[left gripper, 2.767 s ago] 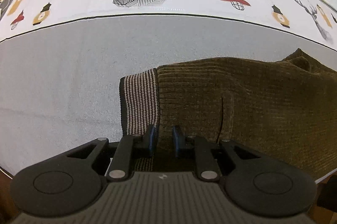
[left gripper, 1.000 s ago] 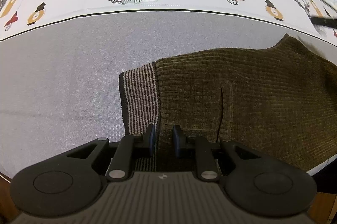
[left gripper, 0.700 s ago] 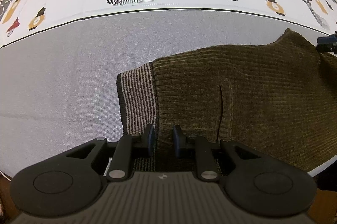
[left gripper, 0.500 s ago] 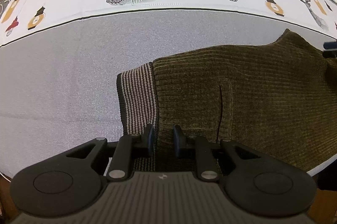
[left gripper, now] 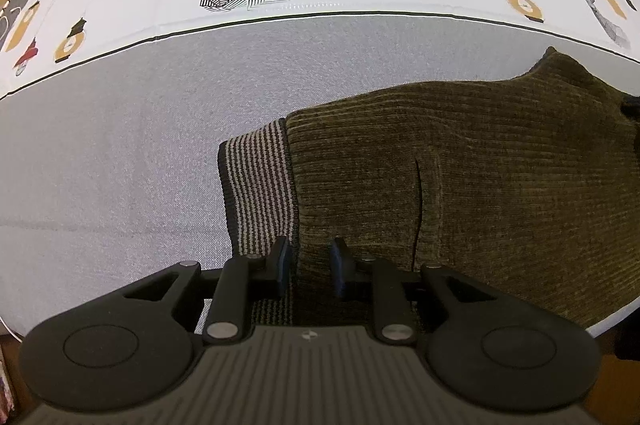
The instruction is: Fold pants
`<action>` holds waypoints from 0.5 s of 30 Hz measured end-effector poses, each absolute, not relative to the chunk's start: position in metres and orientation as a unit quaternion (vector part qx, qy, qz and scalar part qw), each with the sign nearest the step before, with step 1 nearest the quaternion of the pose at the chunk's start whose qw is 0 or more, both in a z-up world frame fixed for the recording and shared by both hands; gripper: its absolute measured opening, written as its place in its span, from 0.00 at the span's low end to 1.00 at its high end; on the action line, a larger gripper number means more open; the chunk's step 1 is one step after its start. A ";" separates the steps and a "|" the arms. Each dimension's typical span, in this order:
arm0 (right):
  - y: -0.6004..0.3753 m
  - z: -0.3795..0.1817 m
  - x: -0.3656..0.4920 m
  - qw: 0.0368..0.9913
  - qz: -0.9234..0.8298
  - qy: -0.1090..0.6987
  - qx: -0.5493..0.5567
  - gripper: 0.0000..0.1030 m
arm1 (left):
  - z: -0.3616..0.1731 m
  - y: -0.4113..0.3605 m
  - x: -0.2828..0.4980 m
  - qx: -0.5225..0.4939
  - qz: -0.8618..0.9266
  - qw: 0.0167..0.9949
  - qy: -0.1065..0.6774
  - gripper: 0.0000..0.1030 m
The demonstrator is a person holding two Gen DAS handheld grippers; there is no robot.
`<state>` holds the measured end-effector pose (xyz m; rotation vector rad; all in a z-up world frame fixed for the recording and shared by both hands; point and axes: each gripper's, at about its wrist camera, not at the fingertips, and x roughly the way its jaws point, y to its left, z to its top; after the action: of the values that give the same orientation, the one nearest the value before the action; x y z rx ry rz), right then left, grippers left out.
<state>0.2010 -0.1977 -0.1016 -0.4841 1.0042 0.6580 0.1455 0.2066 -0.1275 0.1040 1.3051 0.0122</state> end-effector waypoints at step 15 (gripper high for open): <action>-0.266 -0.057 0.191 0.853 0.289 0.426 -0.084 0.02 | -0.107 0.202 0.149 0.042 0.022 0.811 0.584 0.31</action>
<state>0.1906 -0.2660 -0.0566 -0.1773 0.8961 0.6086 0.1493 0.2022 -0.1071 0.0897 1.2467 0.0464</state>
